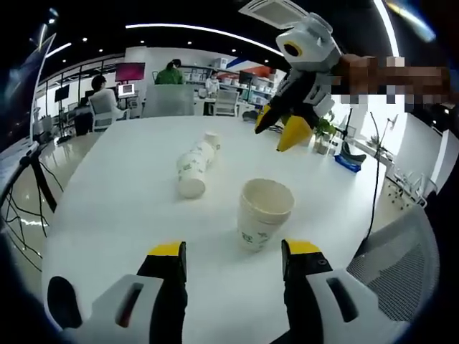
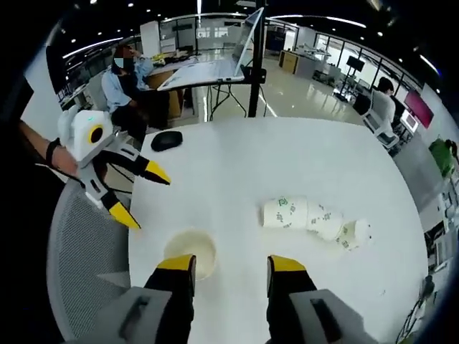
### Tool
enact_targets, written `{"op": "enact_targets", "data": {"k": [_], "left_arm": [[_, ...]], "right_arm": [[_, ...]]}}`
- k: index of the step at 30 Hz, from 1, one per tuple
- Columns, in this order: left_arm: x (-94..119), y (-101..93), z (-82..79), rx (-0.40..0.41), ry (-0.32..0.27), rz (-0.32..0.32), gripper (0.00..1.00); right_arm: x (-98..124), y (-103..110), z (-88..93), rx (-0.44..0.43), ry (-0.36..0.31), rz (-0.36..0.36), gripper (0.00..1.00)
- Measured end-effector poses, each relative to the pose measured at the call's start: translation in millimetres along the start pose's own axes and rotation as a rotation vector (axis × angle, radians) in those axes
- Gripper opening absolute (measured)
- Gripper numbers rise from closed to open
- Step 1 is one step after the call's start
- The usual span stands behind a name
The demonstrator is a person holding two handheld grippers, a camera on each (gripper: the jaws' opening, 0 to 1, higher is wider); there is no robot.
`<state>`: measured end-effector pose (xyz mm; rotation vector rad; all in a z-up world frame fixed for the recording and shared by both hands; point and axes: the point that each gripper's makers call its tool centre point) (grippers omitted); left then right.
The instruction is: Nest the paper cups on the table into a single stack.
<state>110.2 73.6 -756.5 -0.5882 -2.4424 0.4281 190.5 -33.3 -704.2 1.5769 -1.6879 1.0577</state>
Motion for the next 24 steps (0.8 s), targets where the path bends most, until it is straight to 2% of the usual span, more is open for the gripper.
{"op": "enact_targets", "data": {"k": [5, 9, 13, 17, 24], "left_arm": [[3.6, 7.0, -8.2, 0.050, -0.025, -0.016, 0.51], [0.8, 8.2, -9.3, 0.058, -0.021, -0.020, 0.51], [-0.7, 9.1, -17.4, 0.047, -0.016, -0.023, 0.51], [-1.6, 13.0, -34.7, 0.058, -0.031, -0.029, 0.51], [-19.2, 25.5, -64.4, 0.060, -0.041, -0.039, 0.52]], "right_arm": [[5.9, -0.3, 10.3, -0.070, -0.026, 0.052, 0.39], [9.0, 8.1, 18.1, -0.108, -0.037, 0.069, 0.41], [13.8, 13.9, 28.6, -0.157, -0.048, 0.098, 0.41], [20.7, 18.5, 34.6, -0.208, -0.070, 0.127, 0.41], [24.7, 27.5, 46.1, -0.274, -0.086, 0.153, 0.41]]}}
Point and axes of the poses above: the point that each gripper's makers call its tool centre point, and the gripper's own axes: x roughly backward along the fingers, y roughly to its left, z roughly out of its underside, and after that the axes turned 15 degrees about x, right-handed
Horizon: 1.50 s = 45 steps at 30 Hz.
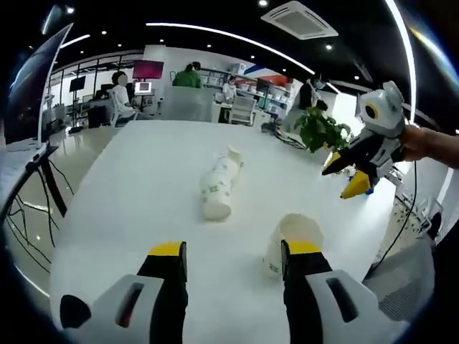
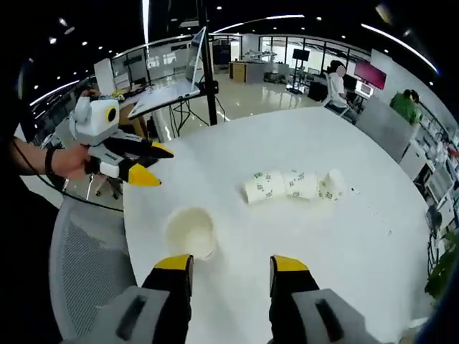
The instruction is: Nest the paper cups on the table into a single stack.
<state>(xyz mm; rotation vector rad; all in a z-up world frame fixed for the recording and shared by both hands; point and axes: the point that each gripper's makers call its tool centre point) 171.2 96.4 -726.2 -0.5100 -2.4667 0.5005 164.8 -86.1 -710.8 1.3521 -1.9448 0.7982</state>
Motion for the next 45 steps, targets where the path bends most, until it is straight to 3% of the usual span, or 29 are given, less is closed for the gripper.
{"op": "enact_targets", "data": {"k": [5, 18, 28, 35, 45], "left_arm": [[-29.3, 19.2, -11.7, 0.011, 0.023, -0.016, 0.52], [-106.5, 14.0, -31.4, 0.004, 0.167, -0.029, 0.58], [-155.8, 6.0, -15.0, -0.034, 0.320, -0.046, 0.61], [-174.4, 14.1, -8.0, -0.028, 0.383, -0.081, 0.62], [-169.0, 8.4, -0.2, -0.032, 0.433, -0.099, 0.58]], "right_arm": [[3.8, 5.4, 13.3, -0.048, -0.001, 0.017, 0.41], [9.5, 23.5, 45.8, -0.172, 0.006, 0.050, 0.40], [15.4, 25.7, 58.0, -0.241, 0.000, 0.077, 0.40], [13.4, 27.7, 63.8, -0.269, 0.002, 0.078, 0.40], [10.5, 32.0, 69.1, -0.295, 0.011, 0.068, 0.39]]}}
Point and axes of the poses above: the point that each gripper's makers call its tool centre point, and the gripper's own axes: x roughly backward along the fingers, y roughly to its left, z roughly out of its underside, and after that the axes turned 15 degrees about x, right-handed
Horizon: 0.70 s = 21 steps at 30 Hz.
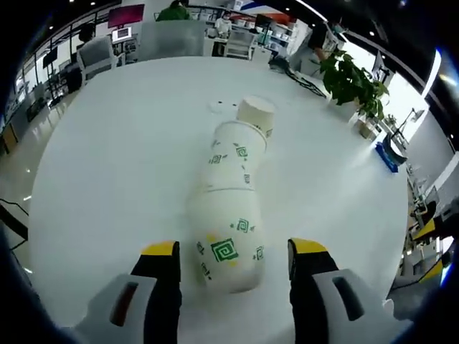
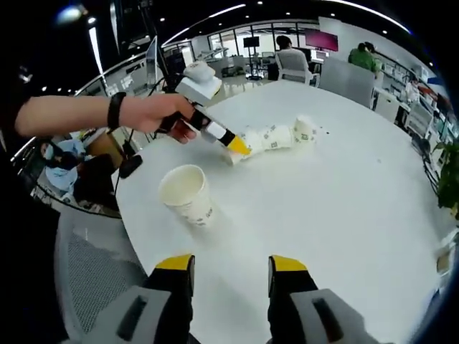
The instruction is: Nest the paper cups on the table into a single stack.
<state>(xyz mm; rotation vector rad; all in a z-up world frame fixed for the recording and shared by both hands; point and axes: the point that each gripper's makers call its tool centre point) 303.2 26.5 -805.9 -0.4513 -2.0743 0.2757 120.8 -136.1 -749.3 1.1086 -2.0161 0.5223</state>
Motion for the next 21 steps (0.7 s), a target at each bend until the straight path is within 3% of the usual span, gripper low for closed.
{"op": "enact_targets", "data": {"k": [5, 11, 21], "left_arm": [[-13.5, 2.8, 0.6, 0.010, 0.025, 0.011, 0.55], [-8.2, 0.6, 7.5, 0.004, 0.036, 0.006, 0.45], [-3.2, 1.5, 10.4, 0.023, 0.045, 0.011, 0.40]], "right_arm": [[-1.0, 2.5, 2.8, -0.001, 0.007, -0.004, 0.39], [-0.6, 0.2, 5.4, -0.009, 0.010, -0.003, 0.39], [-2.0, 0.0, 8.9, -0.012, 0.018, -0.003, 0.38]]}}
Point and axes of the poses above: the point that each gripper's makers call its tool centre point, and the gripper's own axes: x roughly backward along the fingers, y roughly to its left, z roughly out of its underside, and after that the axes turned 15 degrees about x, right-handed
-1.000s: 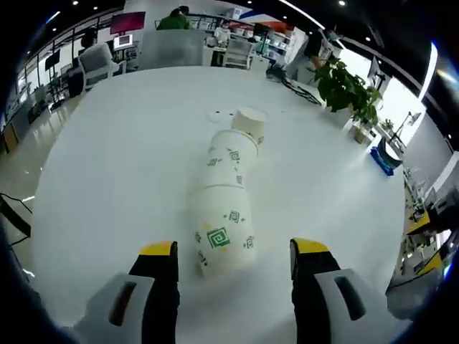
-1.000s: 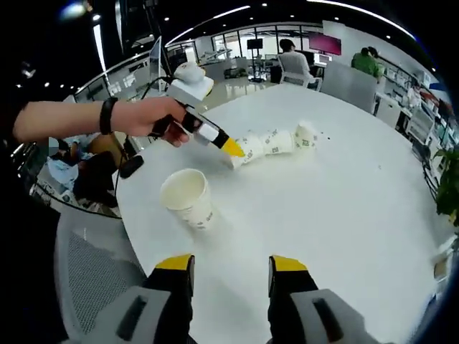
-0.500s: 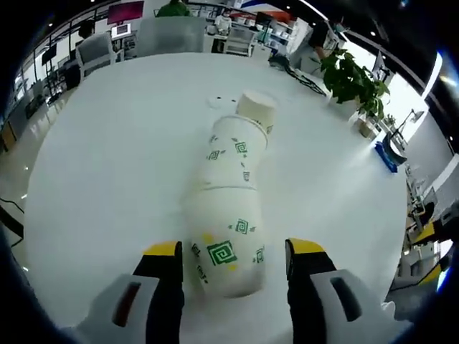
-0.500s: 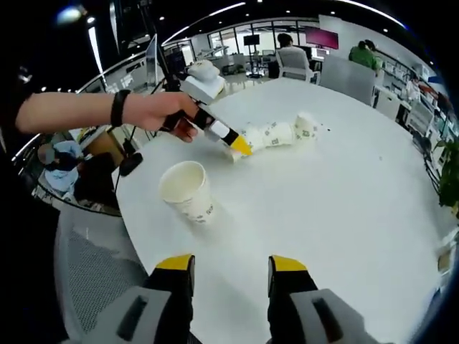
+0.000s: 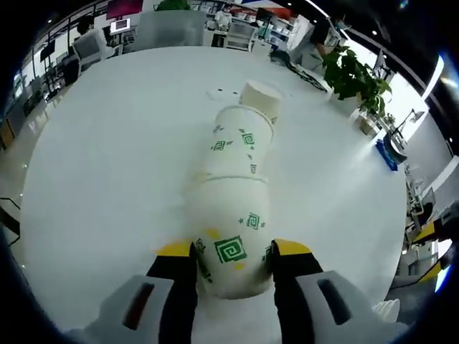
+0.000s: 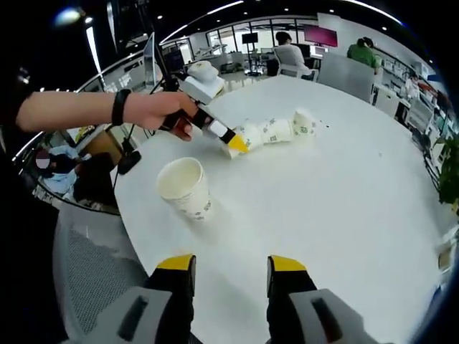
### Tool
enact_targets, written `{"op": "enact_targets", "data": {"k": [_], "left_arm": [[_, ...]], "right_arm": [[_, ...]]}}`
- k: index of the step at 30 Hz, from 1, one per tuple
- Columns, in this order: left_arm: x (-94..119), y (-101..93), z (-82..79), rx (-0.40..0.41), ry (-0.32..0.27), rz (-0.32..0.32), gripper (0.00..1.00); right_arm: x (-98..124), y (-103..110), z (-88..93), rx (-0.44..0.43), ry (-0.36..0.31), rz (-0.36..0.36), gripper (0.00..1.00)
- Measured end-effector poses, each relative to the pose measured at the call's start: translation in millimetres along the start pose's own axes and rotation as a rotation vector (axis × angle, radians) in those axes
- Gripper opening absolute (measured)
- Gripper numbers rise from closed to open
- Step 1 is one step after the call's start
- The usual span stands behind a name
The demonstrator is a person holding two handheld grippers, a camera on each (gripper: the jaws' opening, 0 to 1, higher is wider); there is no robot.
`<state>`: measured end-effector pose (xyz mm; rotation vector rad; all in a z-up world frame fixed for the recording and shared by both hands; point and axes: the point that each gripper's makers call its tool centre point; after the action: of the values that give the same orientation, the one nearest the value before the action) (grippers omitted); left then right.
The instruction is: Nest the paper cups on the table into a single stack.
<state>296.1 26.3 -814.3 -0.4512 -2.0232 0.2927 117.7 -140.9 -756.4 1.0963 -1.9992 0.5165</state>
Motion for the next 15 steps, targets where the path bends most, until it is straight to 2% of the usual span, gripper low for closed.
{"op": "enact_targets", "data": {"k": [8, 15], "left_arm": [[5.9, 8.1, 2.8, 0.014, 0.008, -0.004, 0.38], [18.5, 17.9, 7.3, 0.020, -0.009, -0.011, 0.37]], "right_arm": [[-5.7, 4.3, 0.7, -0.001, -0.002, -0.016, 0.37], [-7.9, 3.5, -8.0, -0.001, -0.018, -0.018, 0.37]]}}
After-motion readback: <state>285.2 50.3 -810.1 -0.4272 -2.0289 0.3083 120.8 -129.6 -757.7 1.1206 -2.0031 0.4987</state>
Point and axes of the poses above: the point that each gripper's makers call its tool centre point, and the gripper's own axes: x roughly backward along the fingers, y roughly to its left, z roughly out of its underside, and after that the axes turned 15 degrees about x, right-handed
